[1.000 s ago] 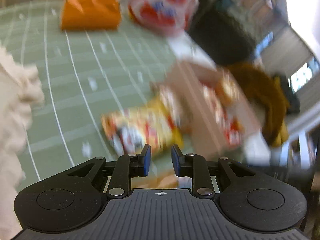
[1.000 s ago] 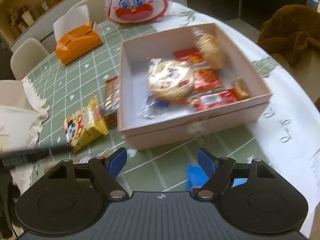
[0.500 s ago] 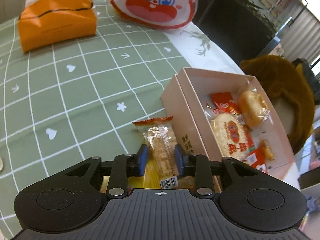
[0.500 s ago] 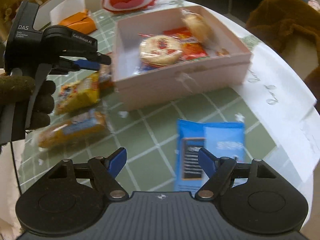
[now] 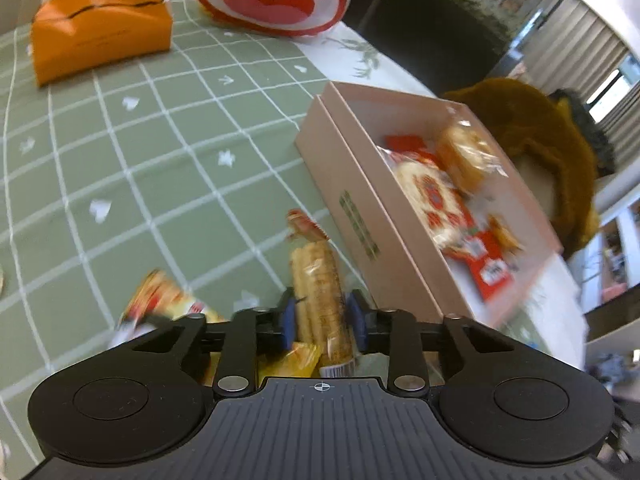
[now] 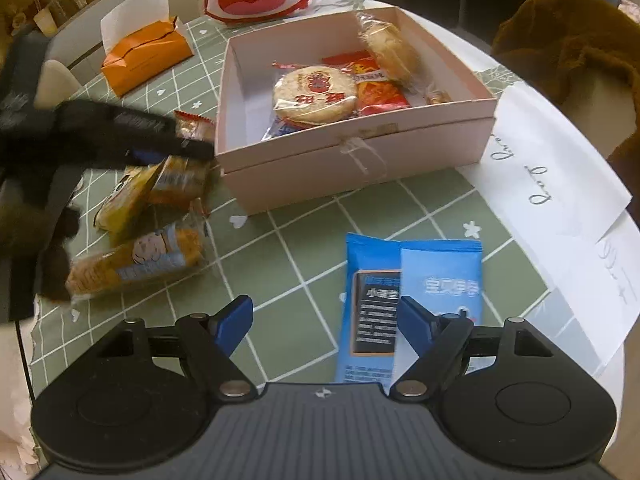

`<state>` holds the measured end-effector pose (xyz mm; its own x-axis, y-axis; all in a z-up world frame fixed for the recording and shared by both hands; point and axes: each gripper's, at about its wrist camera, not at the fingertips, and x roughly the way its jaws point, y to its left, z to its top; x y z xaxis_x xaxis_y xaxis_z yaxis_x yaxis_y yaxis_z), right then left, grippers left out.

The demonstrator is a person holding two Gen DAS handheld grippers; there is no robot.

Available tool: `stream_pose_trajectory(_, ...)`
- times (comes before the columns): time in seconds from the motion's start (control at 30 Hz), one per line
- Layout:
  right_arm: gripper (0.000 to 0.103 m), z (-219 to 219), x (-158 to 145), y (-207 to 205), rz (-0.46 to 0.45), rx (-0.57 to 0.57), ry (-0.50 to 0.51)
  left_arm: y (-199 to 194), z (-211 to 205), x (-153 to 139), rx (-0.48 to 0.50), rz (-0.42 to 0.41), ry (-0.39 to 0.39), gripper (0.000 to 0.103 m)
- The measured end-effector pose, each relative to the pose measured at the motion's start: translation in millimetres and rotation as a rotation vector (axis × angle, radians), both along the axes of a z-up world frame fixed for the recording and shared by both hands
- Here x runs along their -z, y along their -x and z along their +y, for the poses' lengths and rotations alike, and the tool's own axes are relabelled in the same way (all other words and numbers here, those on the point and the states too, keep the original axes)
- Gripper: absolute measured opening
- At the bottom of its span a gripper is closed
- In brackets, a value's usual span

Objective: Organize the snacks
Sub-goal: 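Grasp the wrapped wafer stick packet with the left tool, then grasp the yellow panda chip bag with the right tool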

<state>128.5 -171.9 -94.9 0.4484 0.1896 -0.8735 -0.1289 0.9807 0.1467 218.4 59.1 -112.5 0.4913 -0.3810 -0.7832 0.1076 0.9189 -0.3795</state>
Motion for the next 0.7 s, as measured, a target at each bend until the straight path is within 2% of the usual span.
stream_pose_trajectory(0.17, 0.079, 19.2, 2.0, 1.1, -0.002, -0.028, 0.005, 37.0, 37.0, -25.7, -0.075, -0.071, 0.116, 0.025)
stream_pose_trajectory(0.37, 0.08, 48.1, -10.6, -0.5, -0.049, -0.073, -0.004, 85.4, 85.4, -51.5, -0.223, -0.132, 0.157, 0.025)
stream_pose_trajectory(0.57, 0.084, 93.8, -25.7, -11.8, -0.084, -0.163, -0.018, 133.3, 133.2, -52.9, -0.379, -0.125, 0.147, 0.025)
stream_pose_trajectory(0.7, 0.086, 141.7, -26.8, -23.3, -0.083, -0.244, -0.031, 164.6, 142.6, -46.0, -0.372, -0.098, 0.068, 0.025)
